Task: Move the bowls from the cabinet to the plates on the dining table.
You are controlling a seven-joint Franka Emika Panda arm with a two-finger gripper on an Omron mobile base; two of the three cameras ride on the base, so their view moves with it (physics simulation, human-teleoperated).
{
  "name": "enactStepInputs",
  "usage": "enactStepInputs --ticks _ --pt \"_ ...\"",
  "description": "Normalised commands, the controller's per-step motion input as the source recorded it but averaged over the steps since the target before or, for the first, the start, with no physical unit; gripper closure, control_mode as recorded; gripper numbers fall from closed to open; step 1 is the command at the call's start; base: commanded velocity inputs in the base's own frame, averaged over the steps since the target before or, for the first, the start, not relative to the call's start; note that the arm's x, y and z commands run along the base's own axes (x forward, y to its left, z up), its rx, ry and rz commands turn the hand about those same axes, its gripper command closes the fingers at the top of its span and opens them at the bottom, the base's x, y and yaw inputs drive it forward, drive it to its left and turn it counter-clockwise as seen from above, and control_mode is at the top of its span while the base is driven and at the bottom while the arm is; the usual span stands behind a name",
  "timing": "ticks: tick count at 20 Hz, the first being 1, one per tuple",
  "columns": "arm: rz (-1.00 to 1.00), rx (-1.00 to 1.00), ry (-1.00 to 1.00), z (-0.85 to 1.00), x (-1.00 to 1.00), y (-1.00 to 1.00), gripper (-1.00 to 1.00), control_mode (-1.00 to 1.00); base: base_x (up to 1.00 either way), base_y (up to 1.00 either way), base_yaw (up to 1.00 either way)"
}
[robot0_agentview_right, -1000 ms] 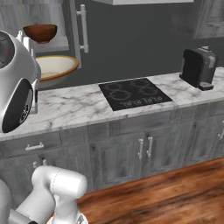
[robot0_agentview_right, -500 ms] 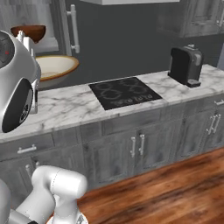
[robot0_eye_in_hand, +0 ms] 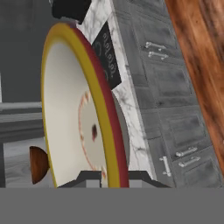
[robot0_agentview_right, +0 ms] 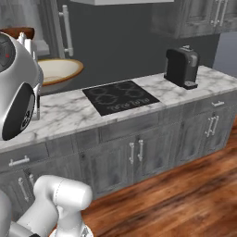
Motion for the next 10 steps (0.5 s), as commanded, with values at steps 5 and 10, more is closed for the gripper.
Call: enactStepInputs --ticks 5,10 --pt "0.0 0.0 0.0 0.0 0.0 0.0 1.0 1.0 0.0 0.0 -0.25" --pt "0.0 0.0 0.0 0.0 0.0 0.0 1.0 1.0 0.0 0.0 -0.25"
